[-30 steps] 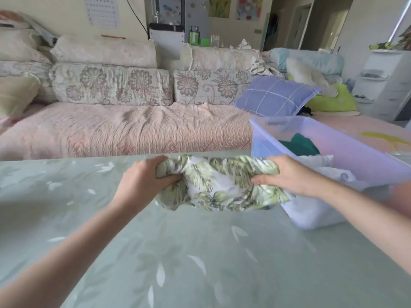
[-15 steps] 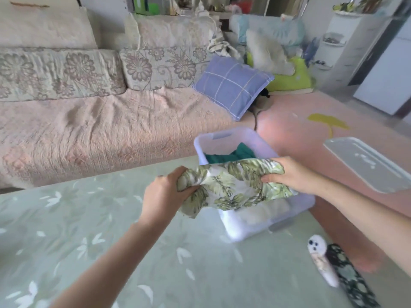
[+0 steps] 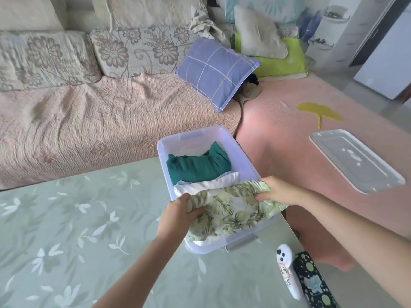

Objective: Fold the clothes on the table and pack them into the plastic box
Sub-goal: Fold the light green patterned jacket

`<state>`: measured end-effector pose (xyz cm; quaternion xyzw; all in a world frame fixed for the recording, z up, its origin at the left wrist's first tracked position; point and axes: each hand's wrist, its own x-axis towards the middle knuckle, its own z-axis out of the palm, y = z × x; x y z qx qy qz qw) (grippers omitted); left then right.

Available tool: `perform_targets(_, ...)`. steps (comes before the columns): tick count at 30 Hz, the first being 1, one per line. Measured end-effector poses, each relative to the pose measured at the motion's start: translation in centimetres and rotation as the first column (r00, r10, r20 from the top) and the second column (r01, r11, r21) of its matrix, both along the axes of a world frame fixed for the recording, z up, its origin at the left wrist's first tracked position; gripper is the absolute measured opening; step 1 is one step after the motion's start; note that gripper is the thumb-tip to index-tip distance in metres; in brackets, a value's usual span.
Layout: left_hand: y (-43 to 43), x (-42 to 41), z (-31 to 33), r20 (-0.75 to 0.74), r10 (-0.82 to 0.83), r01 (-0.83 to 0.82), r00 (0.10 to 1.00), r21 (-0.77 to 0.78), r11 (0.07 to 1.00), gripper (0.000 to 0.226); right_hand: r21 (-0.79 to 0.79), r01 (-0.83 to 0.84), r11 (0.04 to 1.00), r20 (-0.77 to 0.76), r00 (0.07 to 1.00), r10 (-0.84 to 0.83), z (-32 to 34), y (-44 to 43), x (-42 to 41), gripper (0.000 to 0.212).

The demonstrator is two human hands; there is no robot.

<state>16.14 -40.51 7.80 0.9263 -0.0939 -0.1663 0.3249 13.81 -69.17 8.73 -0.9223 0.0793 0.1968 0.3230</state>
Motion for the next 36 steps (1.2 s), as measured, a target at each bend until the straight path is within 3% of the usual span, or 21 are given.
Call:
perform_targets(4, -1.8, 1.0, -1.2, -0.109, -0.067, 0.087, 0.992, 0.194, 0.977, 0.030, -0.166, -0.104, 0.981, -0.178, 0.981, 0.074, -2.2, -0.1, 2.7, 0.026)
perform_targets(6, -2.6, 1.1, -1.6, -0.136, -0.075, 0.108, 0.988, 0.254, 0.961, 0.033, -0.269, -0.138, 0.953, -0.182, 0.979, 0.090, -3.0, 0.9, 3.3, 0.024)
perform_targets(8, -2.9, 0.5, -1.9, -0.077, -0.117, 0.135, 0.990, 0.313, 0.940, 0.041, -0.416, -0.156, 0.896, -0.074, 0.988, 0.137, -3.8, 1.7, 3.1, 0.020)
perform_targets(9, -2.9, 0.2, -2.3, 0.051, -0.191, 0.161, 0.980, 0.358, 0.920, 0.052, -0.484, -0.174, 0.858, 0.000, 0.980, 0.198, -4.3, 1.9, 2.6, 0.034)
perform_targets(11, -3.2, -0.6, -2.9, 0.308, -0.379, 0.242, 0.873, 0.403, 0.883, 0.080, -0.567, -0.228, 0.791, 0.140, 0.920, 0.365, -4.8, 2.0, 0.9, 0.075)
perform_targets(12, -3.2, -0.7, -3.0, 0.340, -0.467, 0.308, 0.816, 0.428, 0.850, 0.082, -0.589, -0.266, 0.763, 0.196, 0.869, 0.455, -4.8, 1.9, 0.3, 0.085)
perform_targets(14, -3.0, -0.7, -3.2, 0.215, -0.584, 0.445, 0.783, 0.463, 0.767, 0.063, -0.620, -0.355, 0.700, 0.198, 0.792, 0.577, -4.3, 1.7, -0.9, 0.087)
perform_targets(18, -2.6, -0.9, -4.0, -0.071, -0.629, 0.516, 0.774, 0.647, 0.562, 0.065, -0.492, -0.441, 0.751, -0.085, 0.883, 0.462, -2.9, 2.4, -1.9, 0.068)
perform_targets(22, -4.3, -0.6, -4.5, -0.289, -0.533, 0.560, 0.795, 0.686, 0.464, 0.080, -0.451, -0.450, 0.771, -0.248, 0.893, 0.377, -4.2, 2.7, -1.1, 0.067)
perform_targets(26, -5.3, -0.2, -6.0, -0.339, -0.472, 0.555, 0.814, 0.693, 0.459, 0.096, -0.328, -0.389, 0.861, -0.242, 0.915, 0.322, -6.7, 2.4, -0.5, 0.075)
perform_targets(29, -5.1, 0.4, -6.1, -0.331, -0.494, 0.566, 0.804, 0.680, 0.466, 0.095, -0.244, -0.313, 0.918, -0.261, 0.933, 0.249, -7.3, 2.2, 0.0, 0.084)
perform_targets(33, -4.8, 0.8, -5.5, -0.272, -0.540, 0.570, 0.797, 0.634, 0.522, 0.086, -0.272, -0.241, 0.932, -0.267, 0.949, 0.167, -7.6, 2.8, 0.5, 0.091)
perform_targets(36, -4.6, 0.9, -5.3, -0.255, -0.558, 0.569, 0.790, 0.643, 0.512, 0.087, -0.263, -0.229, 0.937, -0.265, 0.951, 0.158, -7.4, 3.1, 0.3, 0.092)
